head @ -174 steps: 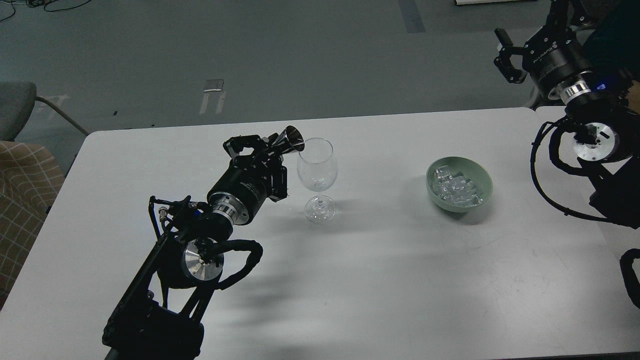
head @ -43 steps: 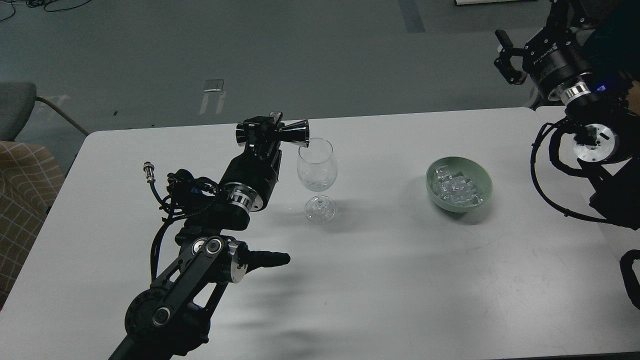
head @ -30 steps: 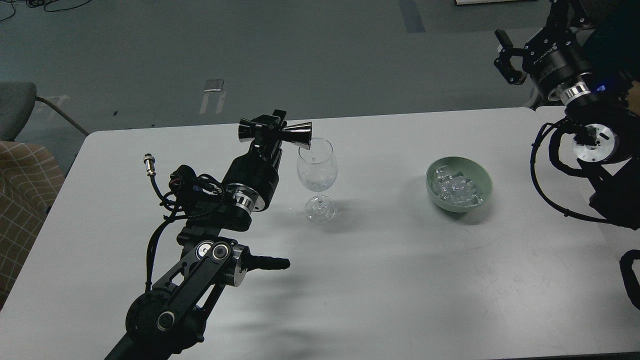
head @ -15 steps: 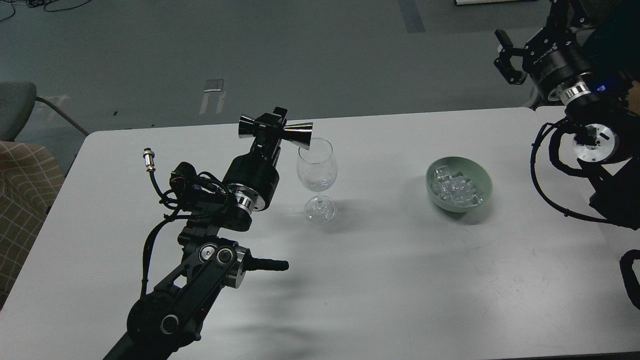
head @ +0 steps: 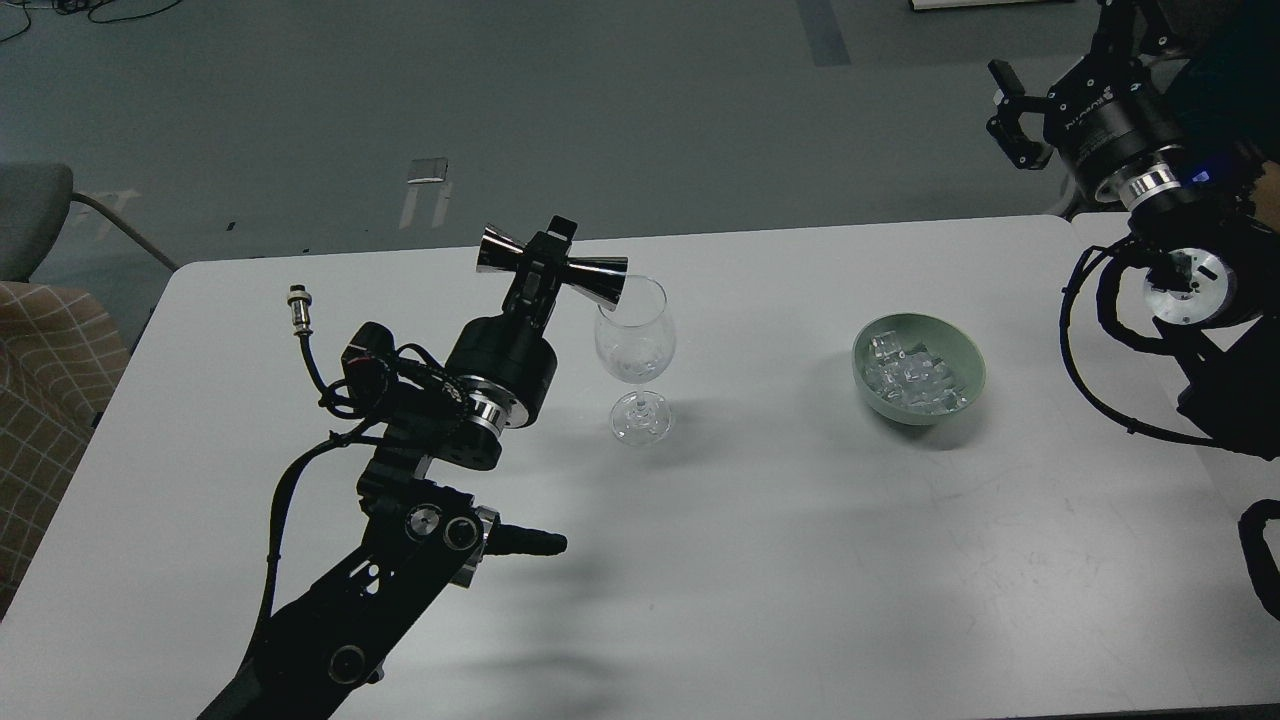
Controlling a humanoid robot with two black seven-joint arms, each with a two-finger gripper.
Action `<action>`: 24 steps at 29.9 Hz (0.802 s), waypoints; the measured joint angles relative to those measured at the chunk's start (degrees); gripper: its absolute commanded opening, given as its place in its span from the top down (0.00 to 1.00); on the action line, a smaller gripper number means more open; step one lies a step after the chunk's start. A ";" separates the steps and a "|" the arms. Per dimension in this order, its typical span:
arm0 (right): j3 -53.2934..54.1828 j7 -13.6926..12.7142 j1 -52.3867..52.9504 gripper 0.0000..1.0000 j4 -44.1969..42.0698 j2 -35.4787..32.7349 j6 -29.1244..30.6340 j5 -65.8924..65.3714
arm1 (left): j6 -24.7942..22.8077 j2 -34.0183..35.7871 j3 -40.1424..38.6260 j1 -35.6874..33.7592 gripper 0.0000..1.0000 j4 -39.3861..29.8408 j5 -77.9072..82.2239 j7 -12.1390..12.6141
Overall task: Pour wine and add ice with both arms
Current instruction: 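Tilt the jigger over the wine glass with the left gripper, then rotate the jigger upright and lower it back to the table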
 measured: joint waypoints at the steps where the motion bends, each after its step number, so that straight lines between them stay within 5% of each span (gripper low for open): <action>1: 0.00 0.00 -0.13 0.00 0.00 0.06 0.00 0.00 | 0.00 0.00 0.02 0.00 0.91 0.00 0.06 0.00; 24: 0.06 0.00 -0.69 0.00 0.14 -0.05 0.00 0.00 | 4.32 -2.48 -8.18 -1.86 0.90 -0.88 -24.89 4.82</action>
